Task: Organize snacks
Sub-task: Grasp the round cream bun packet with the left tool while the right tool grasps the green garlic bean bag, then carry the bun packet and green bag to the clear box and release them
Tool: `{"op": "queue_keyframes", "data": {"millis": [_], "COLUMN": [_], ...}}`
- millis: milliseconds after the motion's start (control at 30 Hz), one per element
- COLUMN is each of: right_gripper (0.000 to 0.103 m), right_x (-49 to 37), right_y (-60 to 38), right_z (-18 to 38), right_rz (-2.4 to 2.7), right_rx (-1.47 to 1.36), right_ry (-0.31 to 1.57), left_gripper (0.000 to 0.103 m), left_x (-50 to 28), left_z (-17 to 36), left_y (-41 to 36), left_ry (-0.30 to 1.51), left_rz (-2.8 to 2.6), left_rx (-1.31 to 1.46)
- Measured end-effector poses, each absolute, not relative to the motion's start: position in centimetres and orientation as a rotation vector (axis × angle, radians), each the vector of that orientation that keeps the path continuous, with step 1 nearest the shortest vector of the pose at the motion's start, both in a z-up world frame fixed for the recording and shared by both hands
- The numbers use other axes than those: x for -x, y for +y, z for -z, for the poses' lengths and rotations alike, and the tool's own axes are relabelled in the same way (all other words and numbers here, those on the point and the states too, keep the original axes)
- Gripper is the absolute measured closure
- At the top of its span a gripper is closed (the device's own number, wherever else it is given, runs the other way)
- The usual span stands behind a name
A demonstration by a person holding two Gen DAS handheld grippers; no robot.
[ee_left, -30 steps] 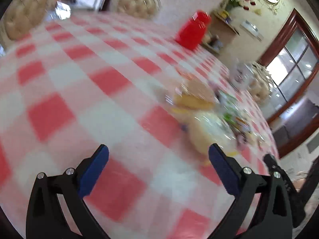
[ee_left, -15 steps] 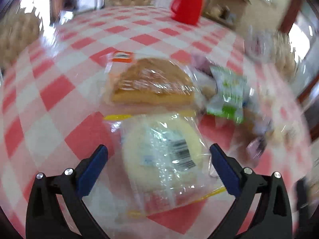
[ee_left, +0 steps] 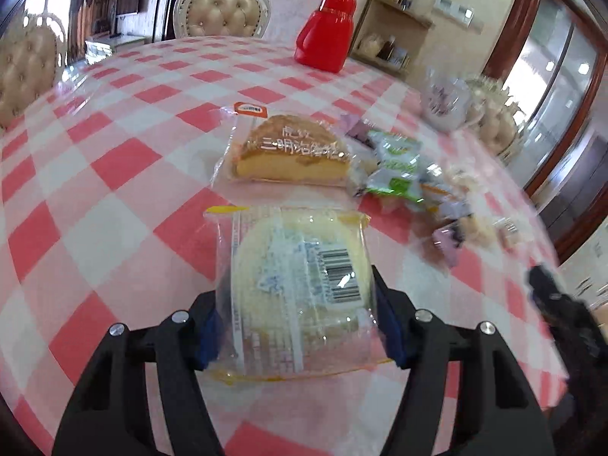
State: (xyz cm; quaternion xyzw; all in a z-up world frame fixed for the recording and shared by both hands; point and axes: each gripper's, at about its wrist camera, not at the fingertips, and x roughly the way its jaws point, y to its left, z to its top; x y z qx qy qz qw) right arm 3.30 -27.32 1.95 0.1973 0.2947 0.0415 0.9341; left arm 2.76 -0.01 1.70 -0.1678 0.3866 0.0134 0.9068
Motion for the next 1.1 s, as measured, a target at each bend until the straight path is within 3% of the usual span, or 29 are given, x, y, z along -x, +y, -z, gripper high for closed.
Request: {"op": "queue_keyframes", "data": {"millis": [367, 1100], "right_gripper": [0.059, 0.059], "right_x": [0.0, 10.2], "right_y": [-26.5, -21.9], "right_z": [-1.0, -1.7], "right_rz": [-0.144, -0.239], "right_rx": [-0.484, -0.298], "right_ry": [0.679, 0.707], "left_gripper": [0.037, 0.037], "left_x": [2.6, 12.1], "left_z": [-2.6, -3.0], "left_y": [1.3, 4.8], "left_ry": [0.705, 0.762], "left_rz": [0.004, 0.057], "left_rx": [0.393, 0.306]}}
